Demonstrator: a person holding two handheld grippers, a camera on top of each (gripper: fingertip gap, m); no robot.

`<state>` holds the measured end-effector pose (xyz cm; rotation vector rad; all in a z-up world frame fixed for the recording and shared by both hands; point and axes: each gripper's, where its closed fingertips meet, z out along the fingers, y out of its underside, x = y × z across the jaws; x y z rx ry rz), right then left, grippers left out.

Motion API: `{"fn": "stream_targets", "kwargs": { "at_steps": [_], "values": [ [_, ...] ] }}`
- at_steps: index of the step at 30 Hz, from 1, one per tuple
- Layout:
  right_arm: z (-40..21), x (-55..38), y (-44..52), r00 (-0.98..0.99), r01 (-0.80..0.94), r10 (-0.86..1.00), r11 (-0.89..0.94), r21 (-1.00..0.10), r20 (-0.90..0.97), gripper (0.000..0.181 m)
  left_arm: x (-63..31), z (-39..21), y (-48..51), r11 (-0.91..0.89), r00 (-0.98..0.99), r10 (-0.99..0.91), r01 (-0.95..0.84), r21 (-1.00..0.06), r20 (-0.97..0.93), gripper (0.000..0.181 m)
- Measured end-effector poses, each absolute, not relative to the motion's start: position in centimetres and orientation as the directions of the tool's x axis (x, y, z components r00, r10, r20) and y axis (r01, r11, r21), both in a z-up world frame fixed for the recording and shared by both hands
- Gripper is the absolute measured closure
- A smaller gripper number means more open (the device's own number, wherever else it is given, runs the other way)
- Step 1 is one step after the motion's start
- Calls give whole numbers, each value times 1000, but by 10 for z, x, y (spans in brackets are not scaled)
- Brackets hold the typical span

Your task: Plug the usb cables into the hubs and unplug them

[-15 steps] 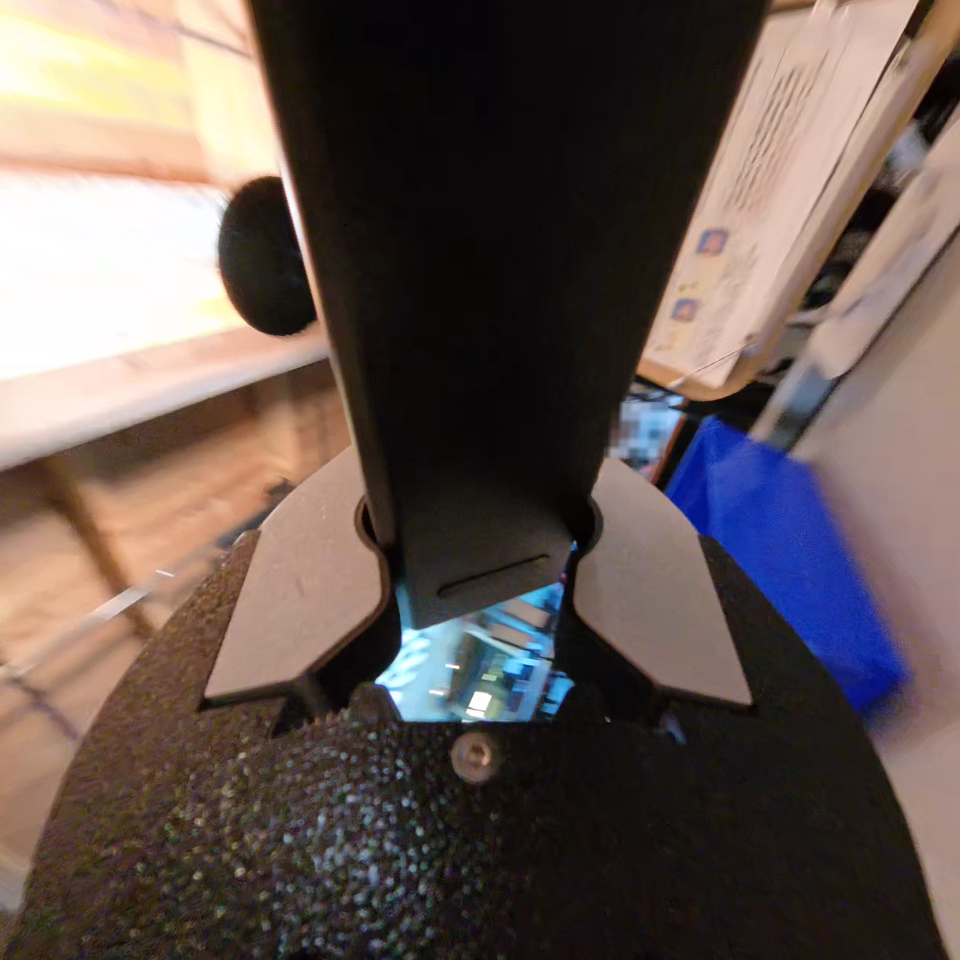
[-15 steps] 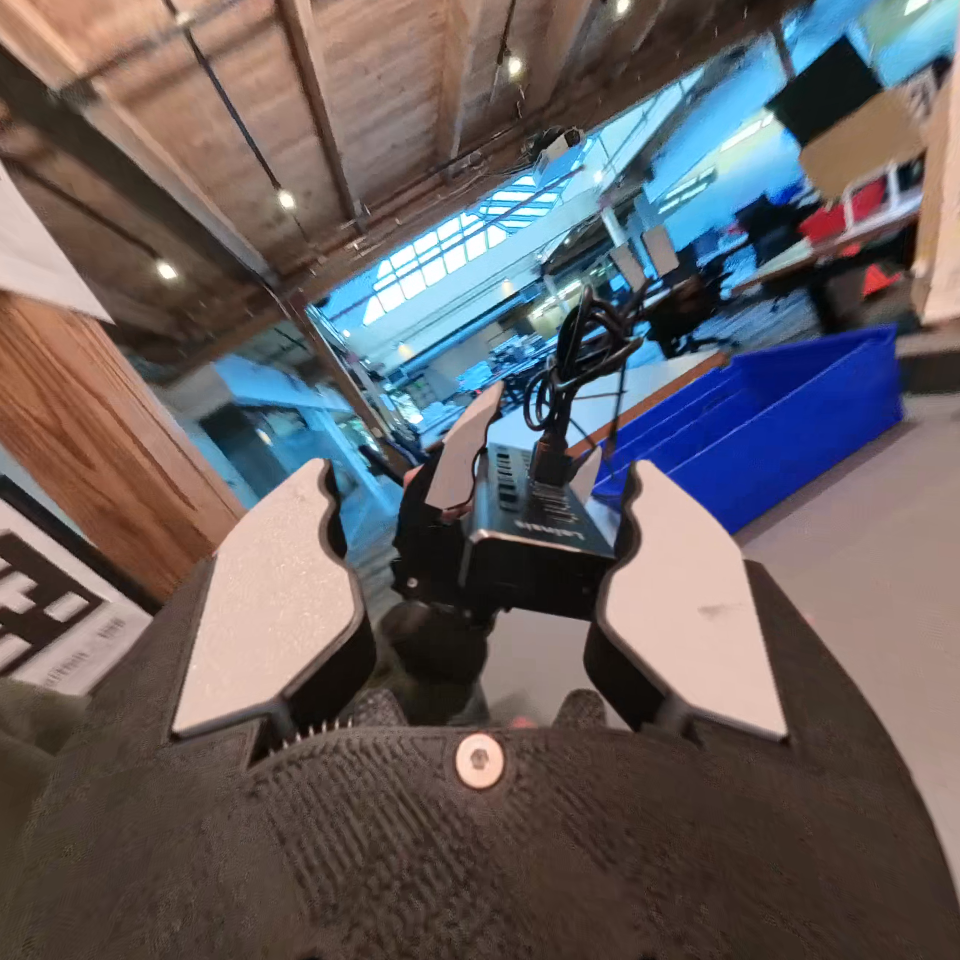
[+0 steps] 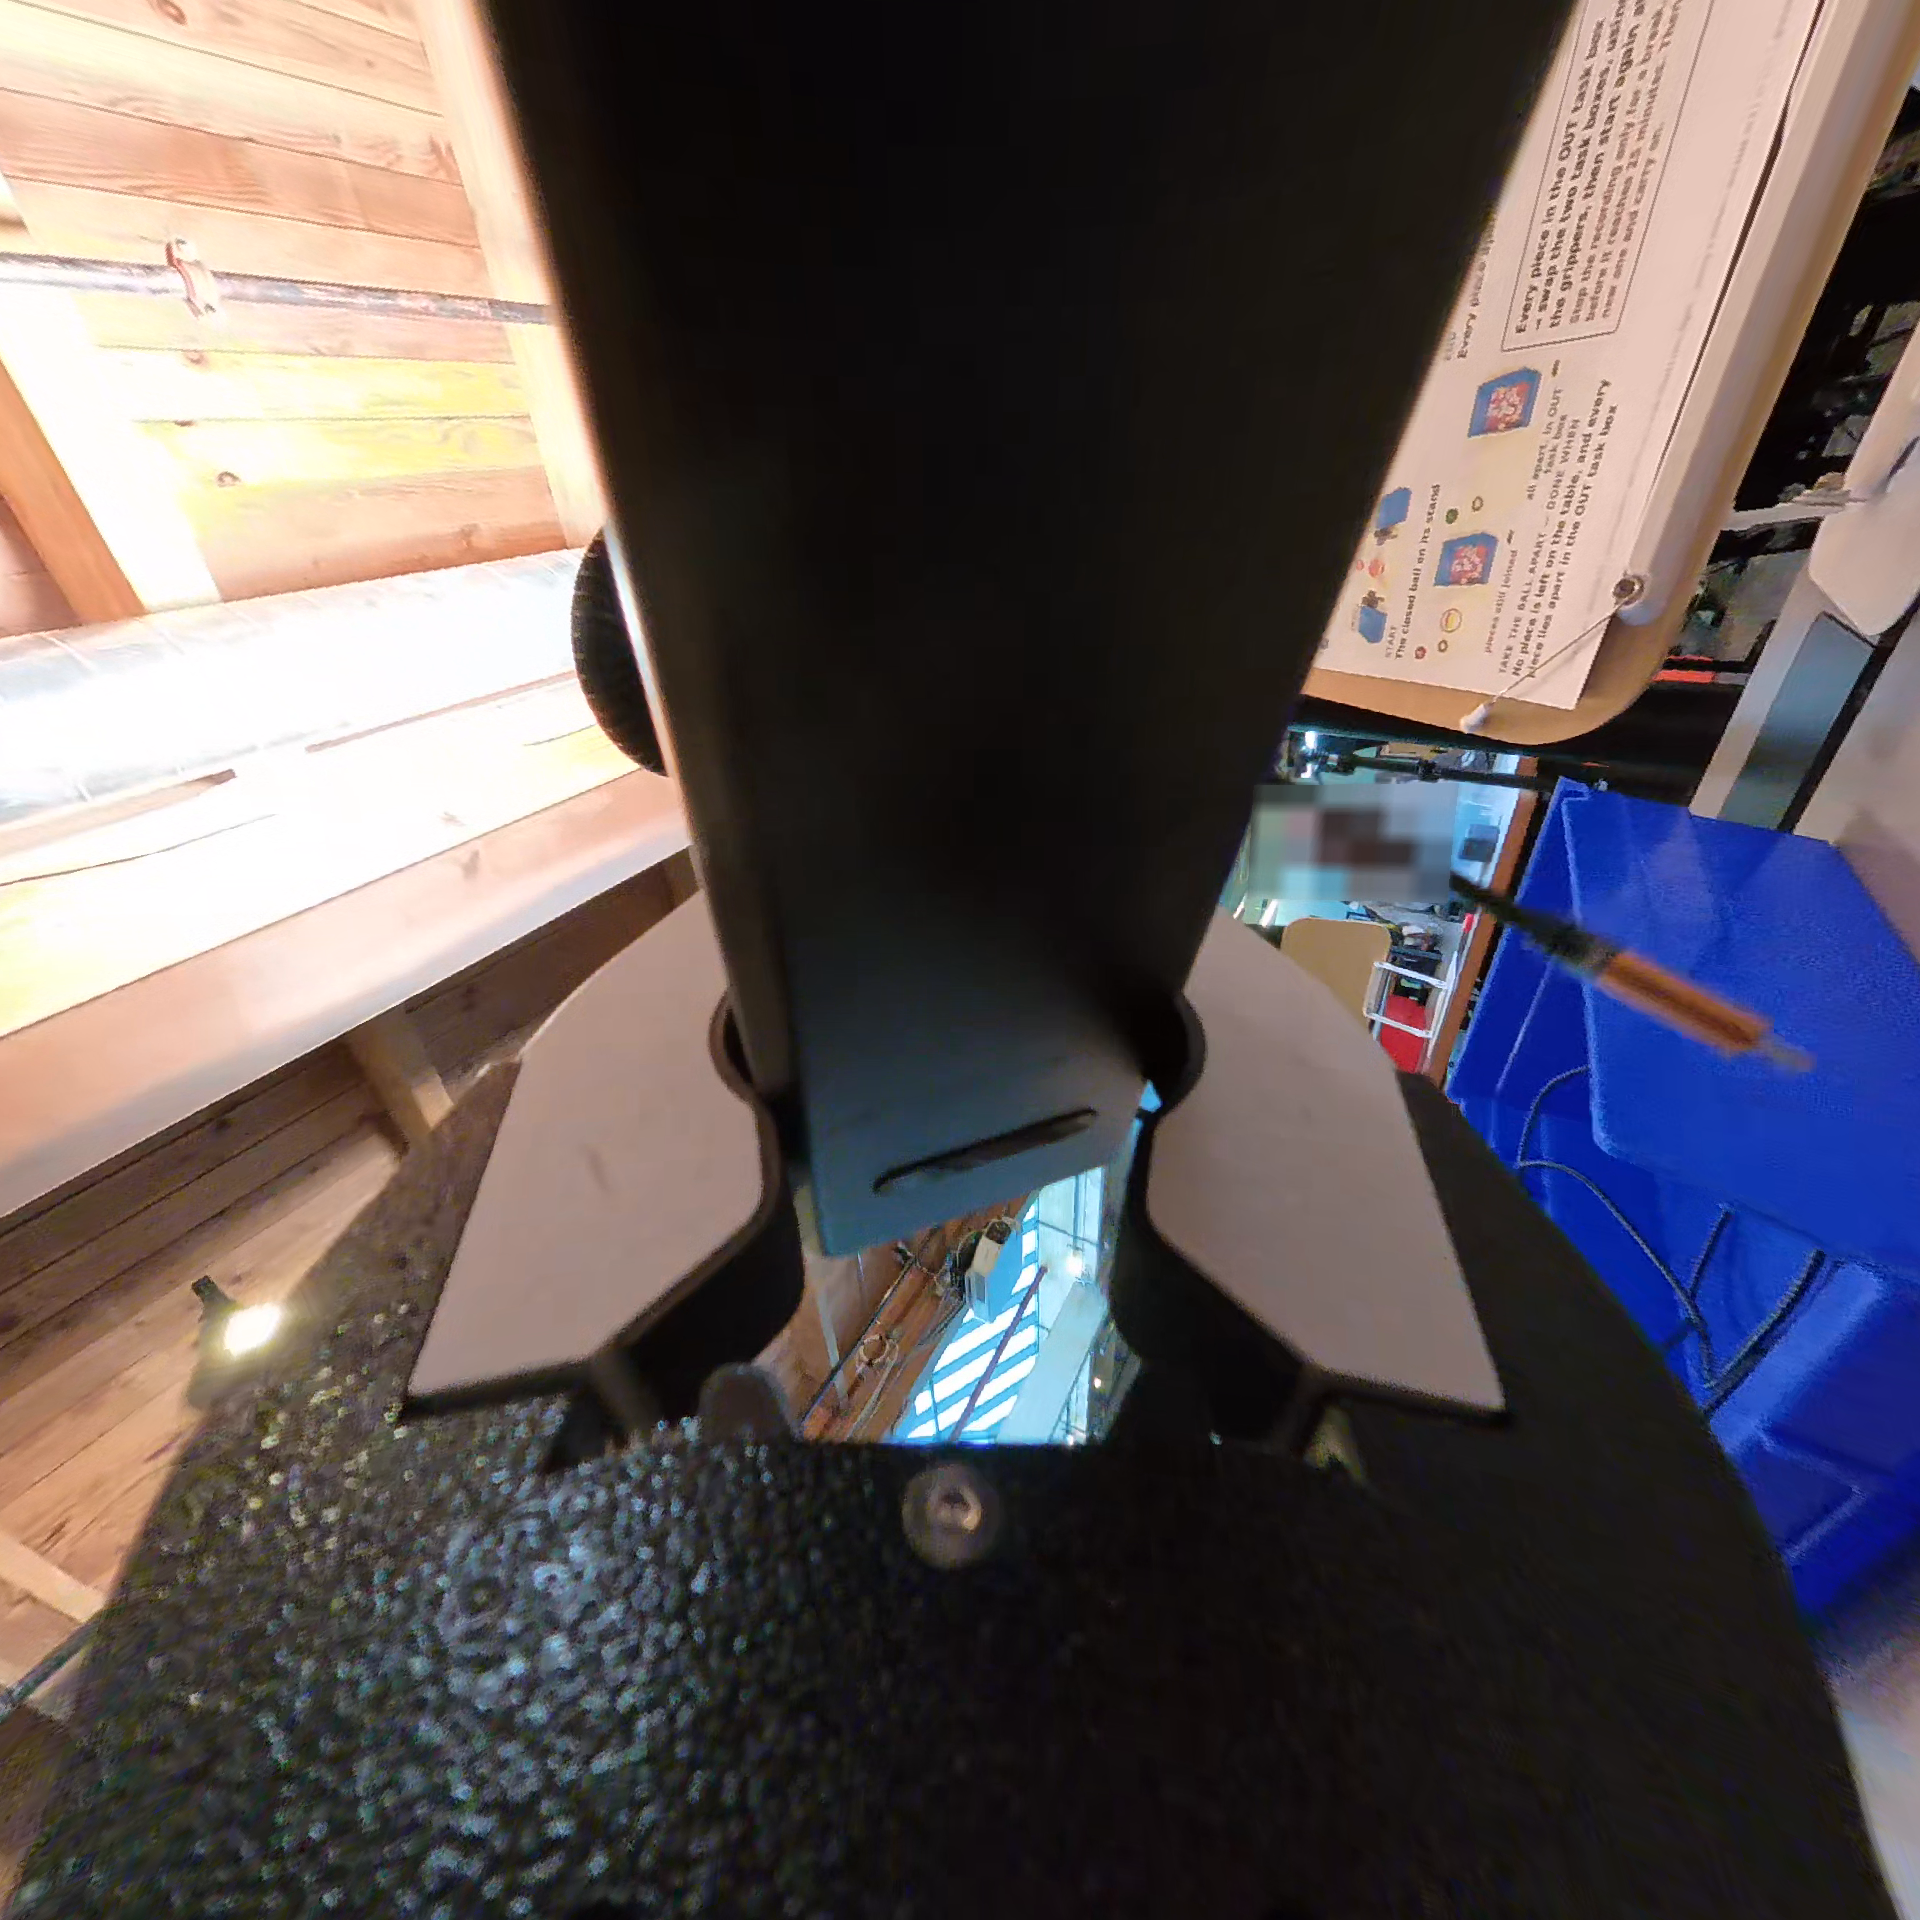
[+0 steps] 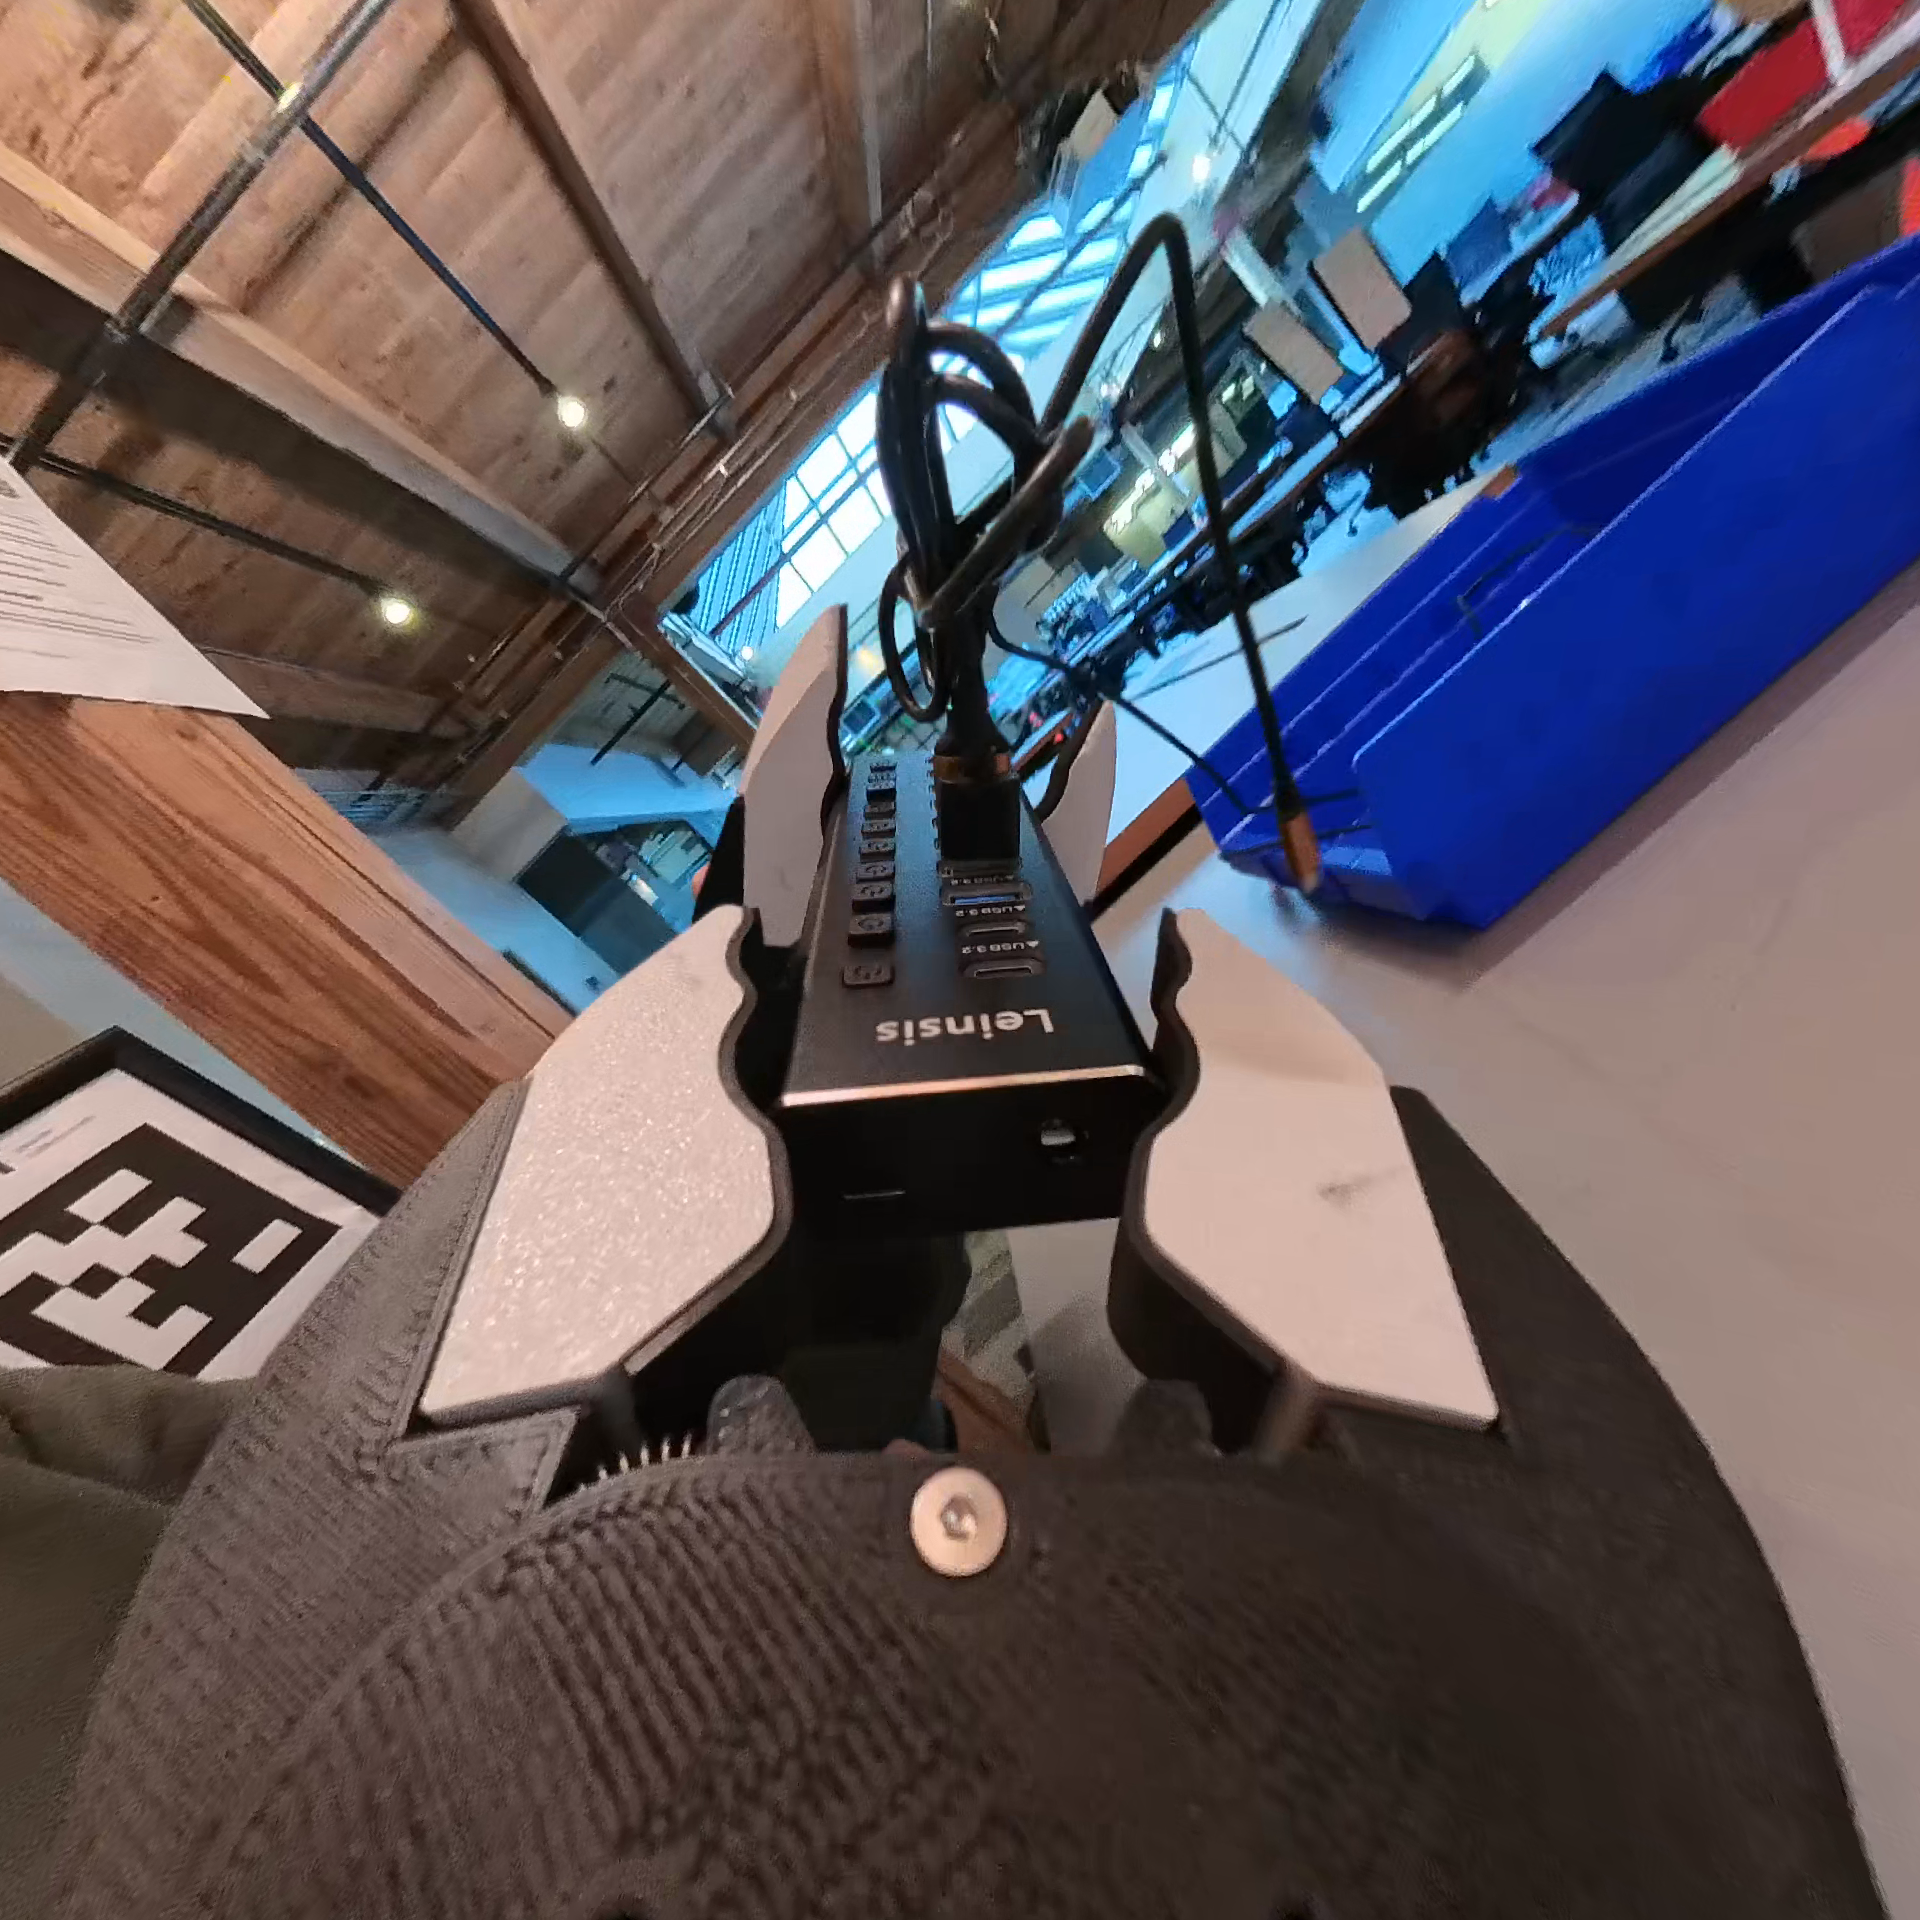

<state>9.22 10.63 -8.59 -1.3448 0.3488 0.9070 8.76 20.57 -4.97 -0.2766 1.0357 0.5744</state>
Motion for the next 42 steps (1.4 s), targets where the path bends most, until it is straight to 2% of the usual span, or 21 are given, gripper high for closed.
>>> {"fn": "stream_targets", "kwargs": {
  "at_steps": [5,7,9,10,11,12,22,26,29,33,37,39,42],
  "values": [
    [-91,94,109,623,-732,384,-21,-681,-681,111,88,-54,208,806,363,335,-589,65,-870,108],
    [-93,91,110,703,-660,352,2,-751,-618,109,87,-54,208,809,365,326,-585,57,-872,108],
    [-98,84,111,800,-534,313,-19,-845,-513,97,86,-51,209,806,370,328,-589,53,-869,108],
    [-94,84,110,802,-531,315,-12,-847,-508,97,85,-50,208,810,380,326,-585,48,-866,108],
    [-89,87,107,789,-560,316,16,-828,-527,106,85,-49,207,816,392,314,-577,35,-865,108],
    [-85,90,106,772,-589,324,41,-807,-547,107,85,-47,205,818,398,311,-574,30,-863,108],
    [-86,99,102,740,-609,402,60,-791,-540,109,90,-50,201,829,388,305,-558,42,-870,108],
    [-81,103,98,749,-593,427,90,-800,-507,109,92,-50,195,852,388,285,-521,46,-876,108],
    [-76,104,94,808,-498,417,105,-861,-416,109,92,-54,191,874,390,252,-485,35,-886,112],
    [-84,94,92,806,-411,464,-8,-911,-368,109,89,-58,194,867,383,212,-499,-9,-899,113],
    [-85,76,94,823,-348,493,42,-936,-284,108,85,-51,205,846,409,194,-530,-59,-891,113],
    [-94,63,96,808,-293,527,-28,-956,-263,108,83,-44,208,843,422,220,-536,-47,-879,113],
    [-96,52,91,732,-342,589,-117,-933,-342,105,82,-38,209,854,436,242,-519,-23,-867,113]
  ]
}}
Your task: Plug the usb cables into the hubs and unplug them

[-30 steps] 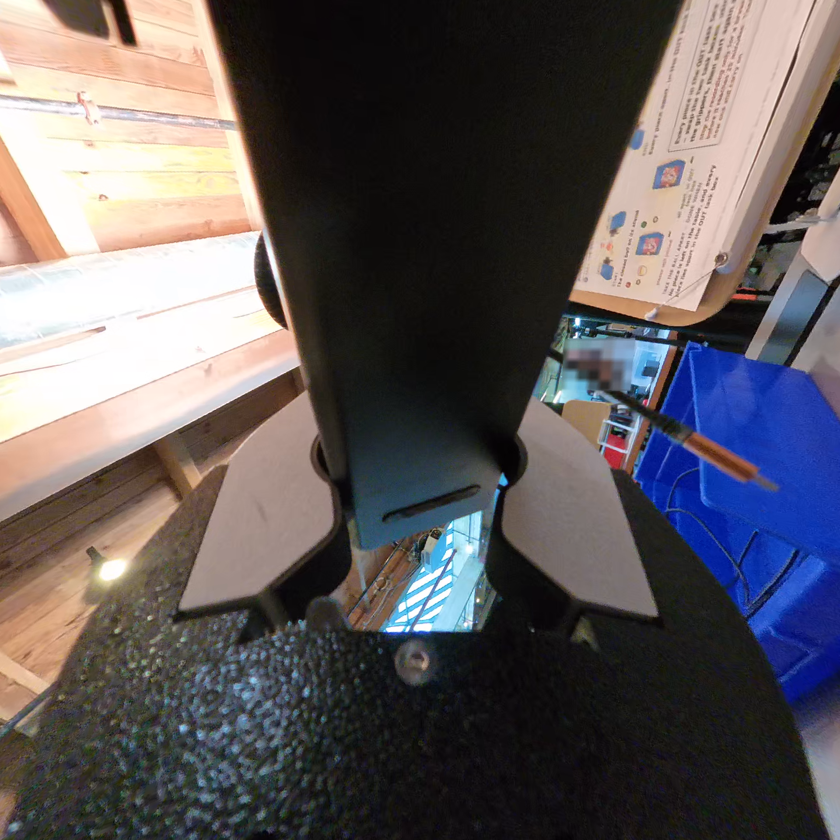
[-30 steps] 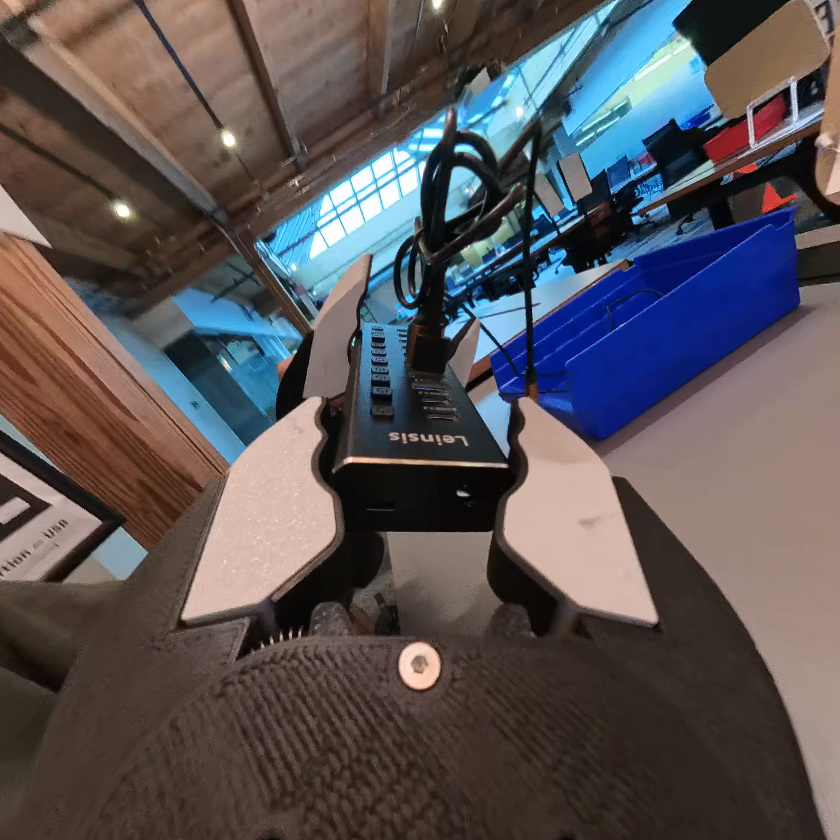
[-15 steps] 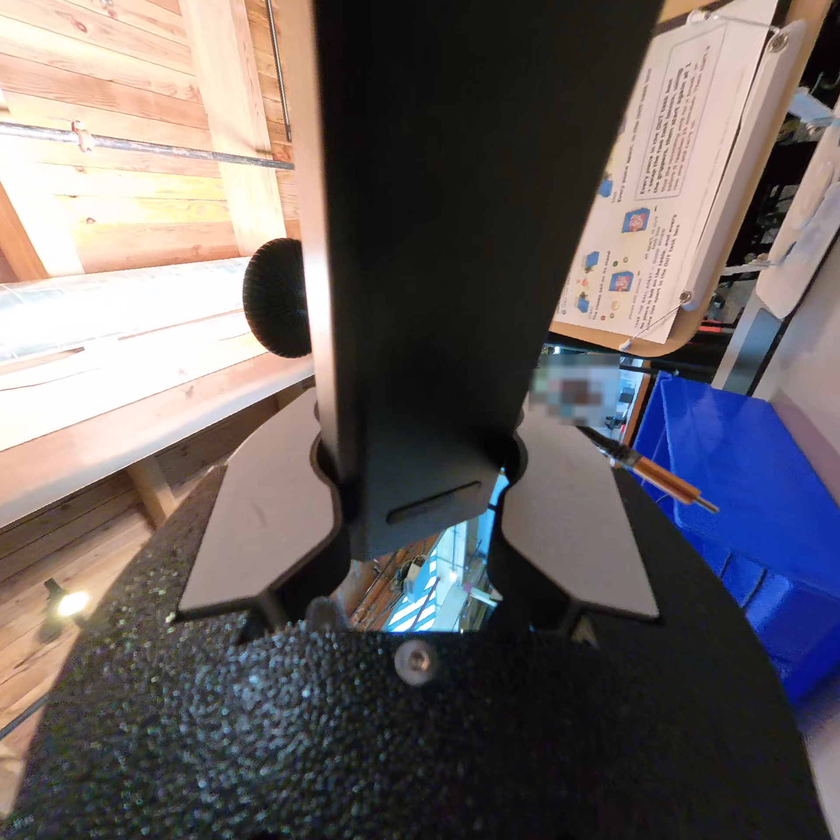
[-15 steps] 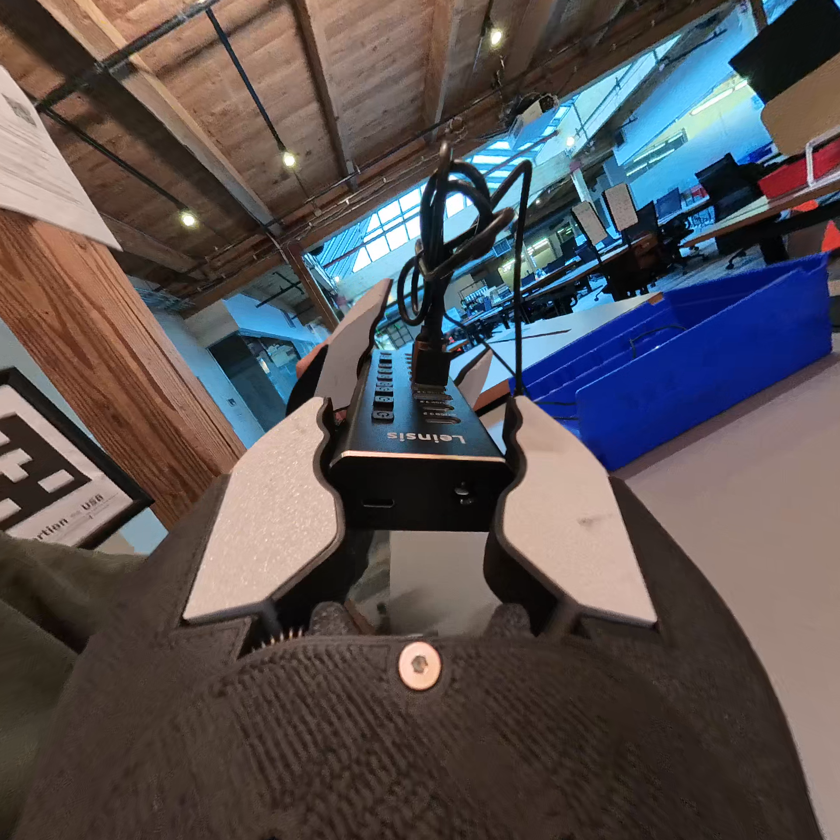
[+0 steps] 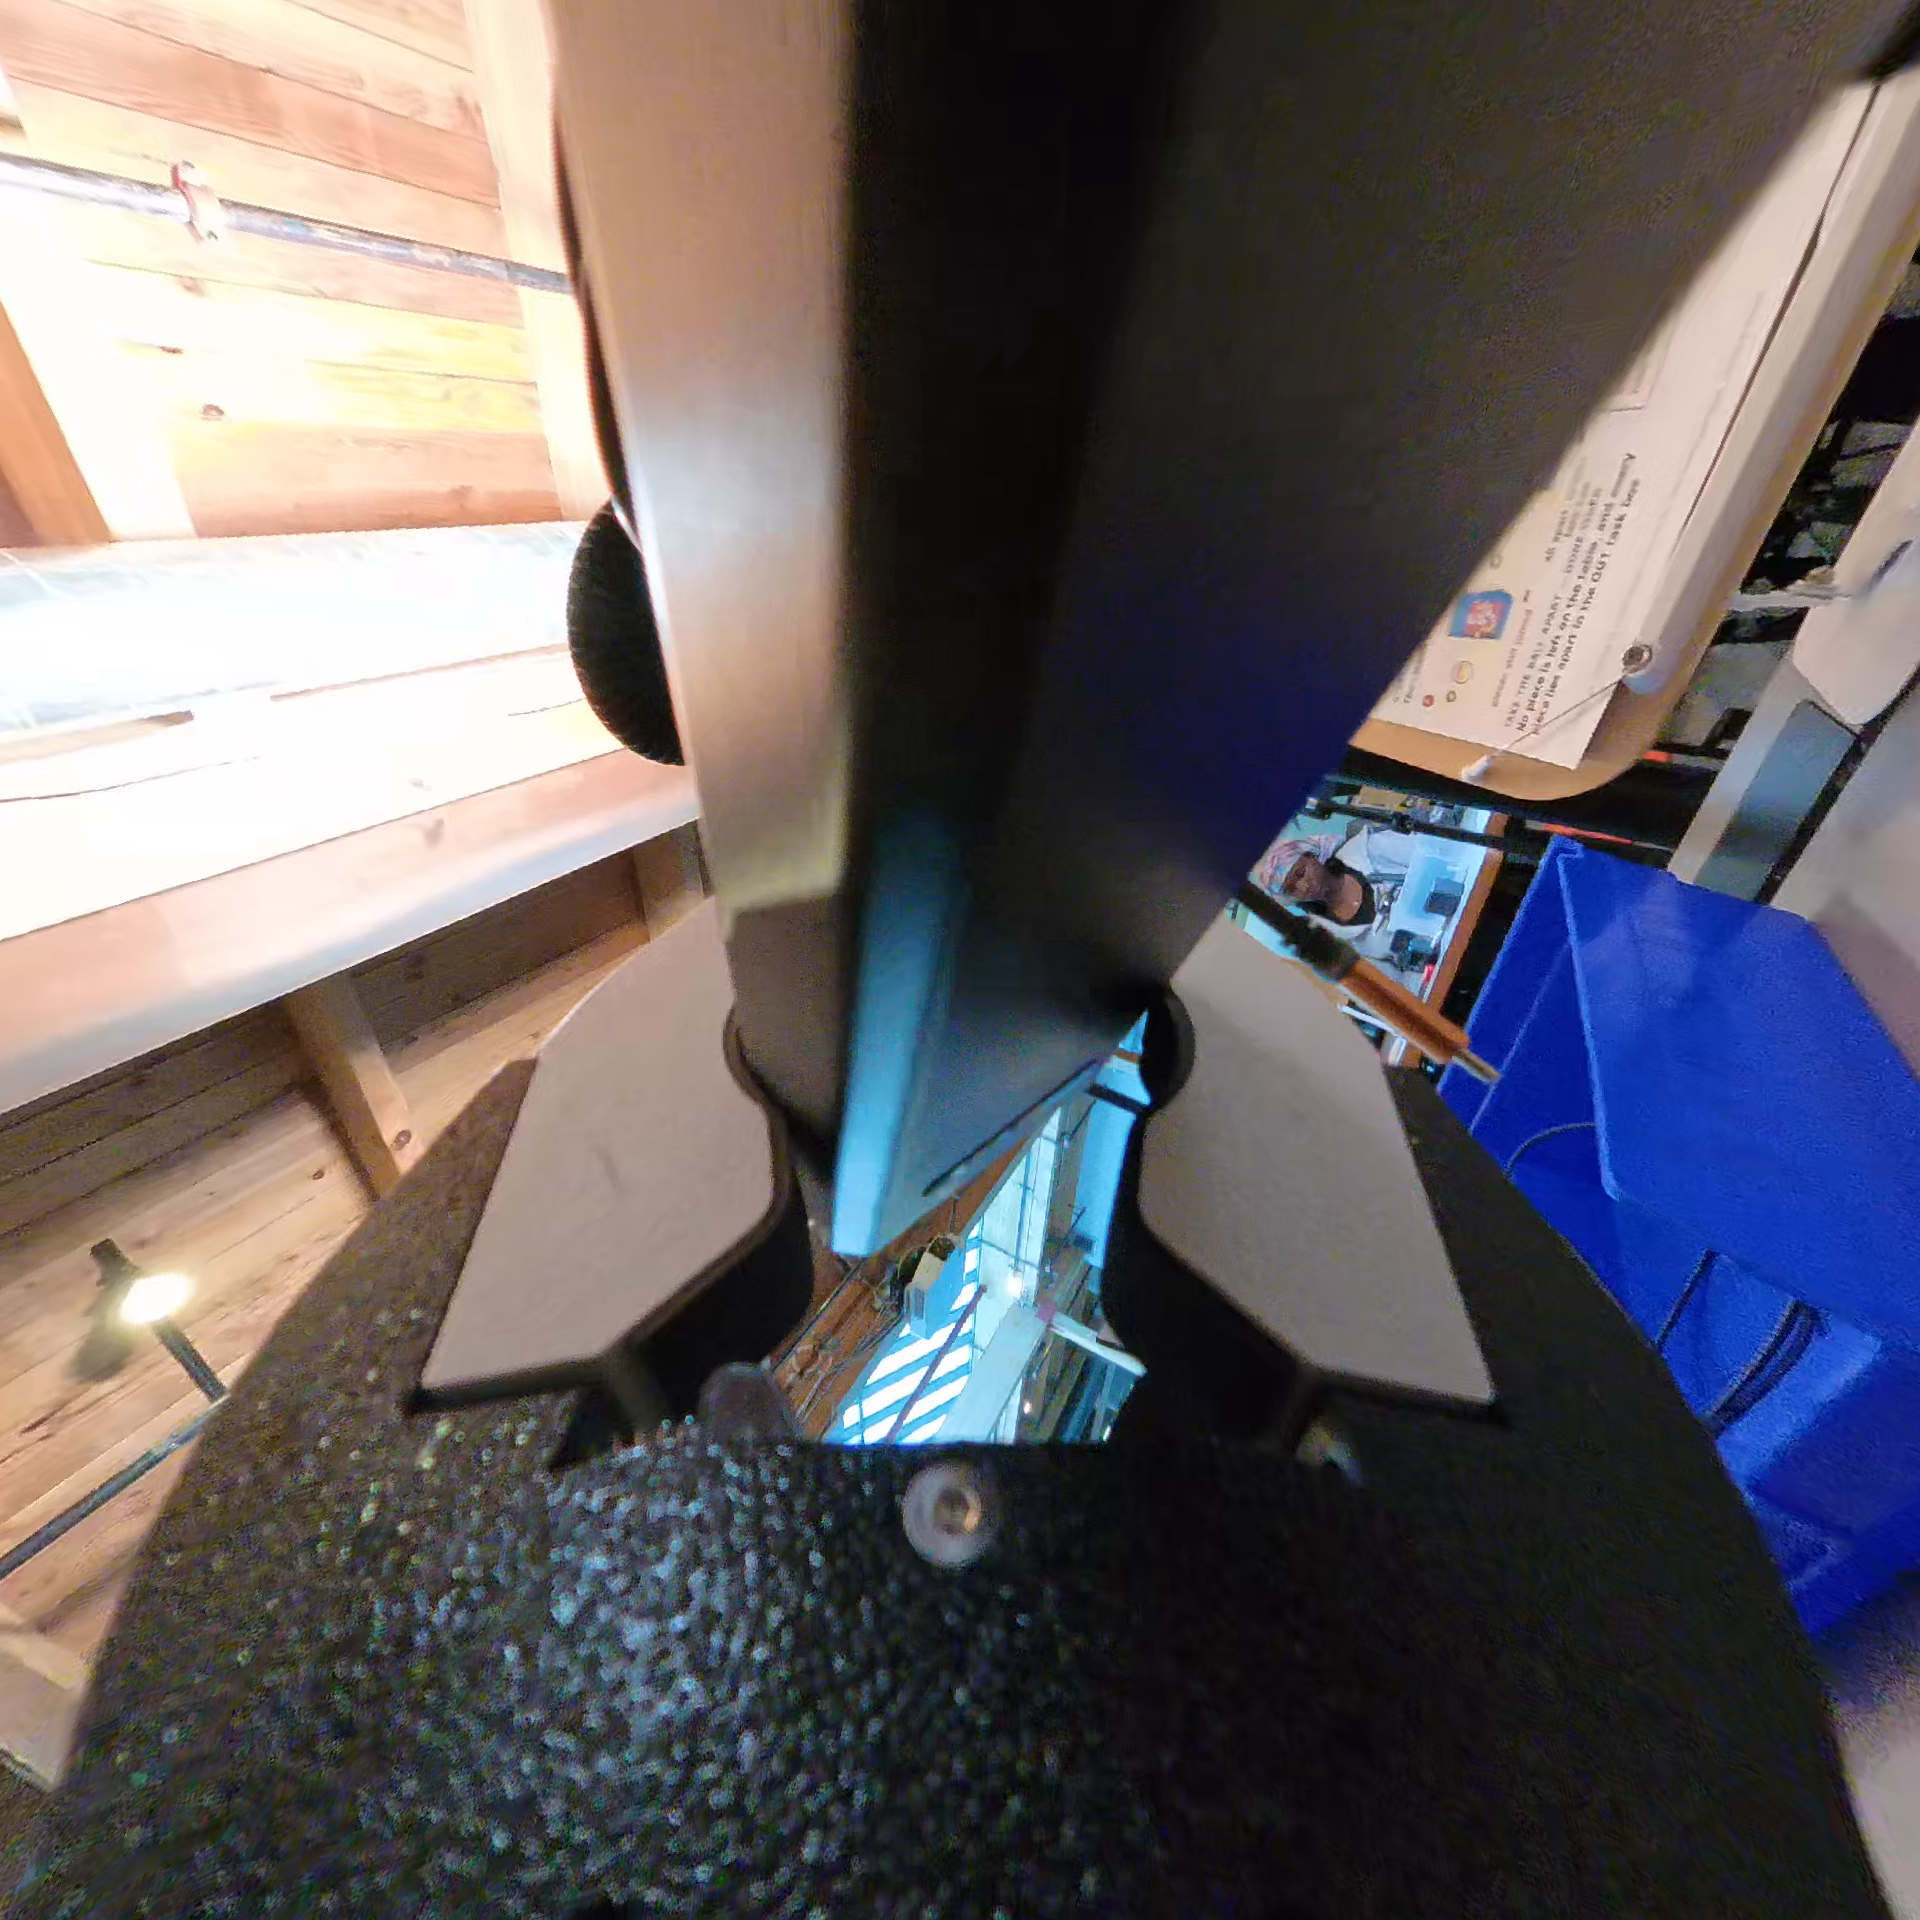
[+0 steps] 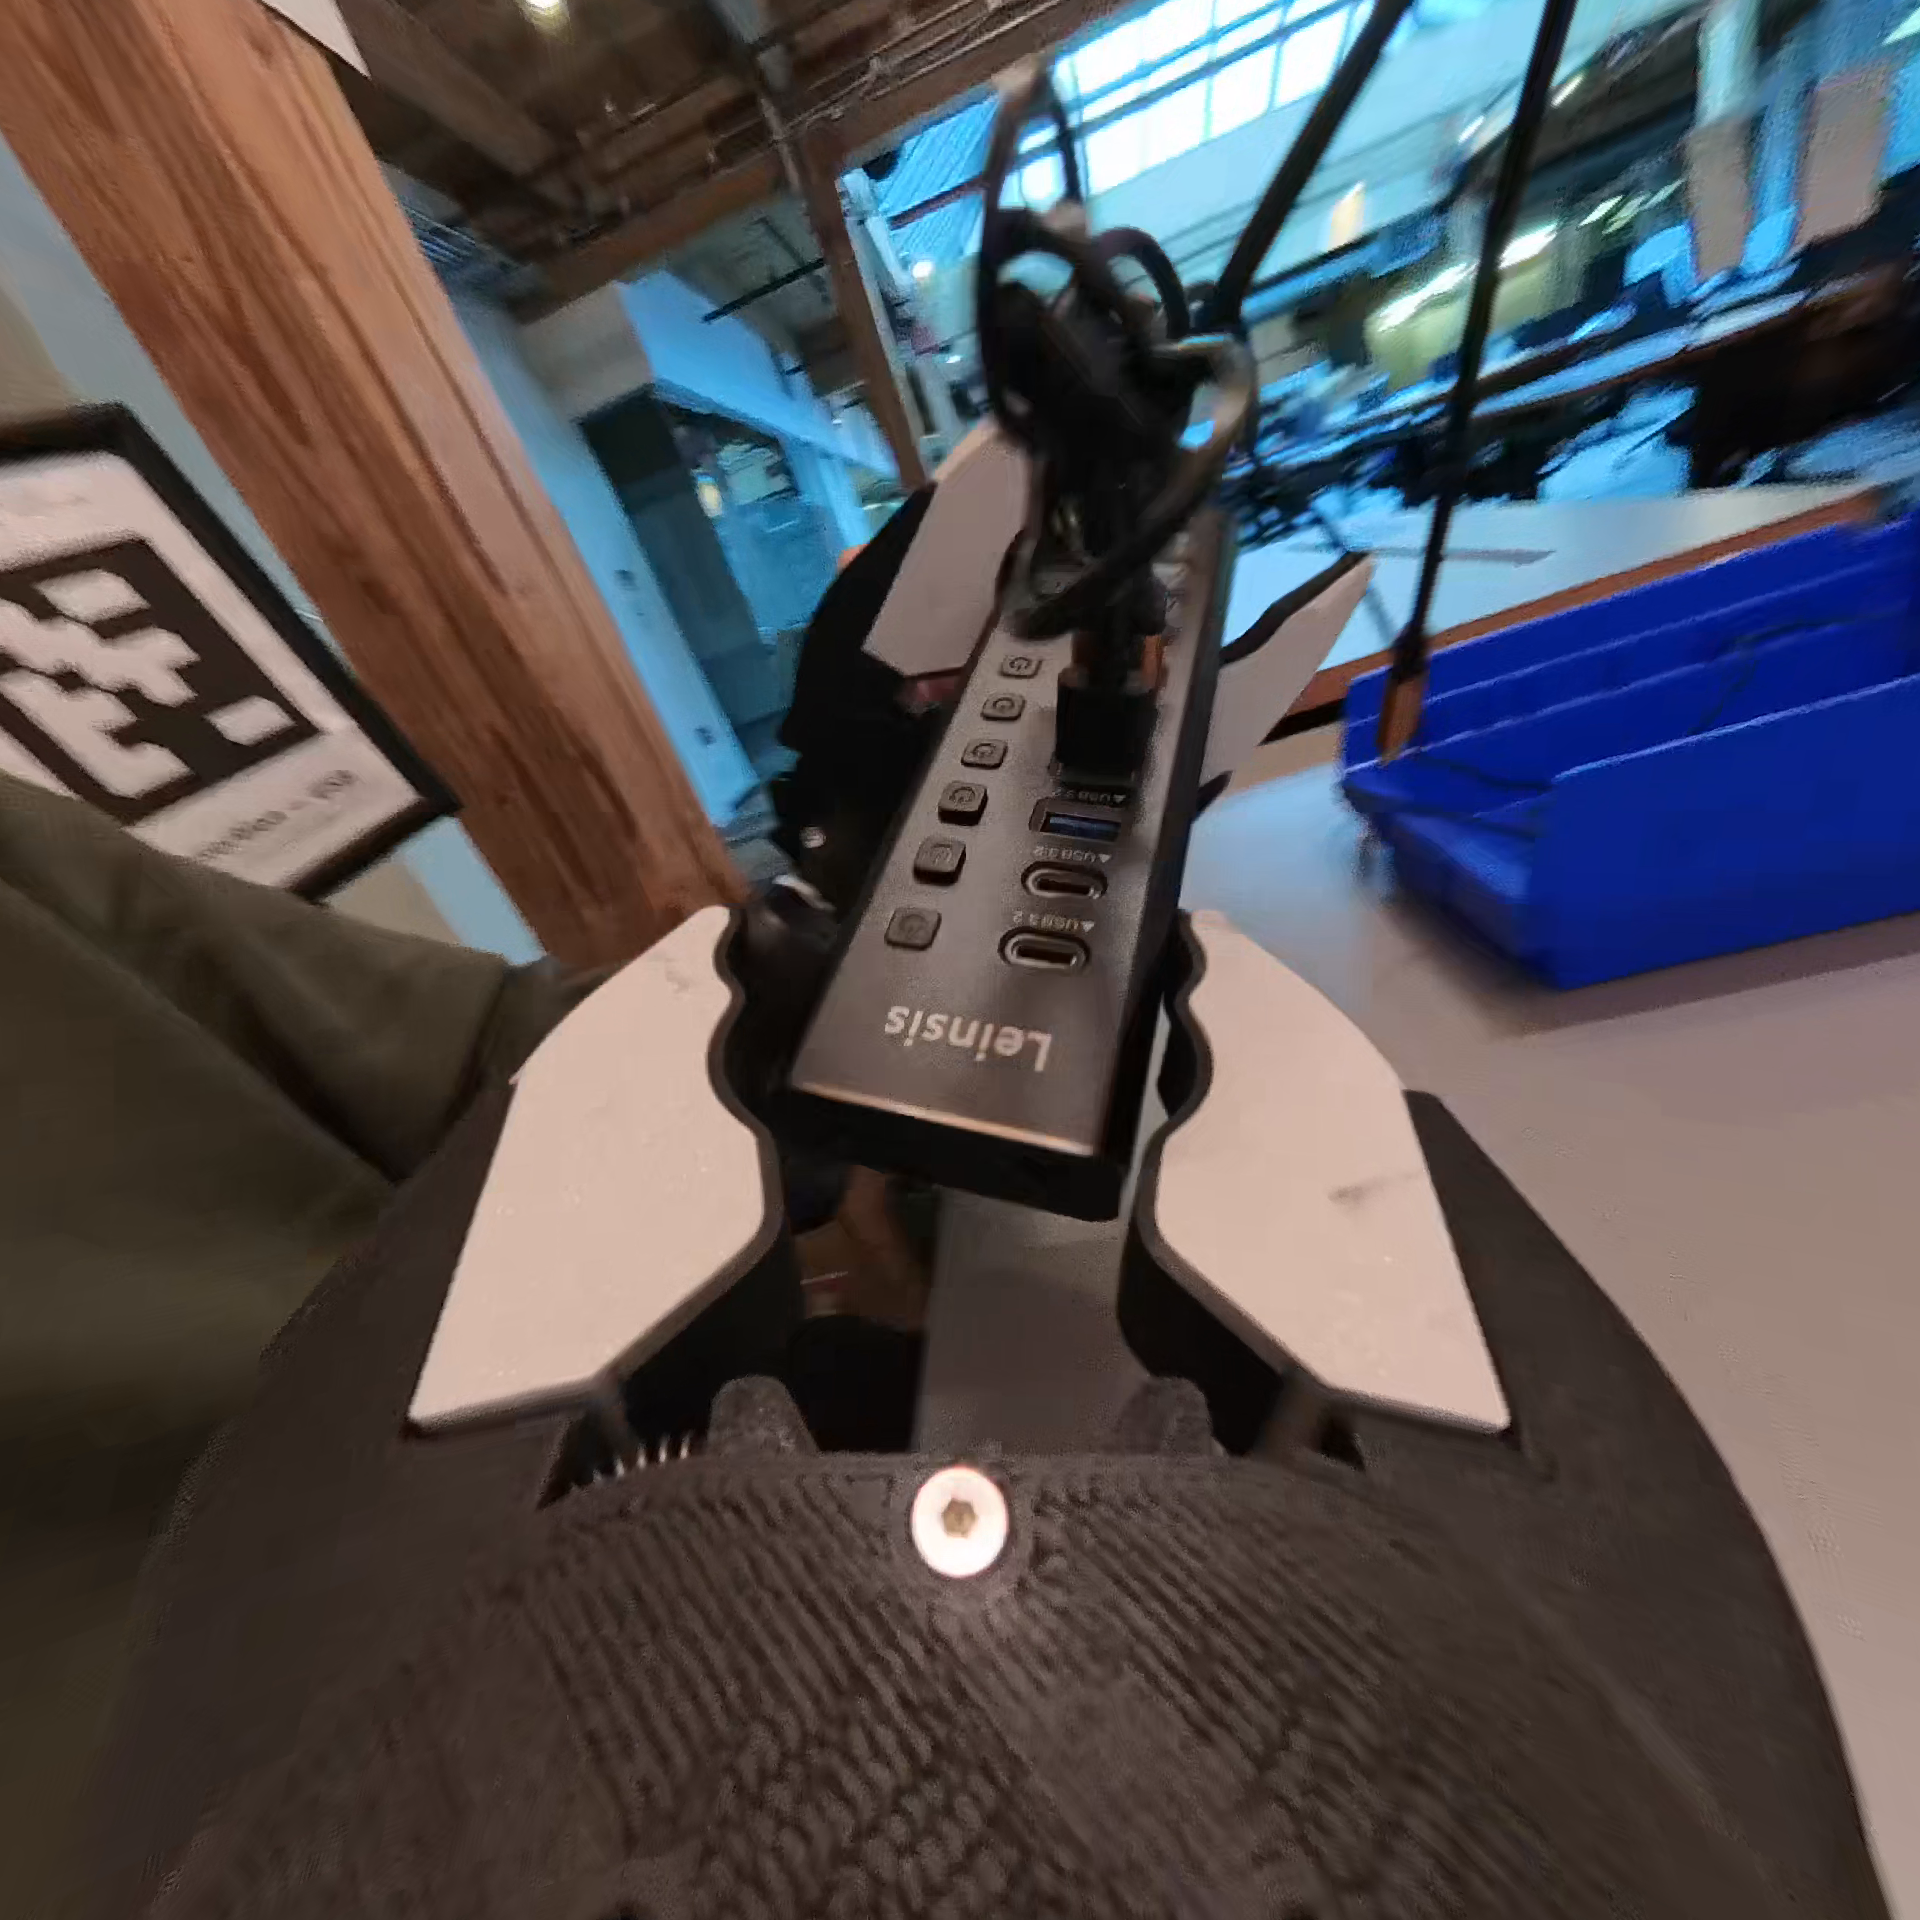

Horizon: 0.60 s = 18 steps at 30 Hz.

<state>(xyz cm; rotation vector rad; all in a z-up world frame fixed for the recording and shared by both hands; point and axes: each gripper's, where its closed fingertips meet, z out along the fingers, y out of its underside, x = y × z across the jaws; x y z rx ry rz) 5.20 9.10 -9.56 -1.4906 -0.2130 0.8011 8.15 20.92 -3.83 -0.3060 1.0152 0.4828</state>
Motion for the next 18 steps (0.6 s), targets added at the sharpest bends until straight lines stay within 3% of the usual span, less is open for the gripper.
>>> {"fn": "stream_targets", "kwargs": {
  "at_steps": [3,5,11,14,18],
  "values": [
    [-89,51,84,537,-521,655,-238,-820,-532,103,81,-32,204,879,463,258,-476,7,-848,114],
    [-94,56,82,384,-612,647,-355,-706,-658,120,82,-29,202,886,476,251,-465,1,-843,113],
    [-84,51,67,-102,-695,681,-570,-438,-725,130,91,-19,185,935,538,226,-354,25,-812,114],
    [-88,31,63,-157,-632,657,-640,-437,-737,137,97,-19,179,947,545,230,-317,55,-806,114],
    [-89,32,75,-70,-677,687,-565,-472,-723,145,100,-19,187,952,545,219,-299,56,-810,117]
  ]
}}
